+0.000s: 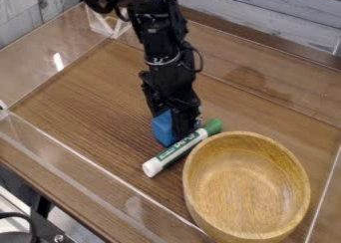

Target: Put the blue block in the brown bowl

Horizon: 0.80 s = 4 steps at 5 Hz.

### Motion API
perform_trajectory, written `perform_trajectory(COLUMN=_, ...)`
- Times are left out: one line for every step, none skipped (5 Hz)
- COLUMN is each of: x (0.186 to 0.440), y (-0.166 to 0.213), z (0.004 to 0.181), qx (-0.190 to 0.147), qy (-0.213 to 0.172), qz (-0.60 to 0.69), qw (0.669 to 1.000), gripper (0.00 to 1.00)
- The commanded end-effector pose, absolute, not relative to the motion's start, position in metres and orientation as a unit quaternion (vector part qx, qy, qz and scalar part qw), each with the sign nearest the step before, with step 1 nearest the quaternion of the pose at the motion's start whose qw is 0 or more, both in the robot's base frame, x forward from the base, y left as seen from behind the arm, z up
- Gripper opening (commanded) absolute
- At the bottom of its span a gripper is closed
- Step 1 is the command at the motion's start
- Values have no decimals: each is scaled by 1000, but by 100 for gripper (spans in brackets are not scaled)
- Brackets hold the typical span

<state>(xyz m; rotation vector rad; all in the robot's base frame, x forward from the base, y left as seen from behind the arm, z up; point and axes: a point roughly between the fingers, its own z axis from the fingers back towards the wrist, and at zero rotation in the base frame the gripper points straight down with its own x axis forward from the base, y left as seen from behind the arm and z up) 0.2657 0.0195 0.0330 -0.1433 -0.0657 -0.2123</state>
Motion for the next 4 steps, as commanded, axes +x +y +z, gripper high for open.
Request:
perform_trajectory(x=282, y=20, z=59, qx=-57, qy=-72, qz=-113, qw=989, gripper=0)
perform_trajectory(x=286, y=22, z=70, qx=-52, qy=-78, qz=-106, qw=990, gripper=0)
perform_trajectory(x=290, y=24, z=83, qx=-46, qy=-89, qz=-92, qw=991, gripper=0)
perform_trajectory(x=293, y=25, z=81, qx=-44, qy=-95, qz=-86, qw=991, gripper=0)
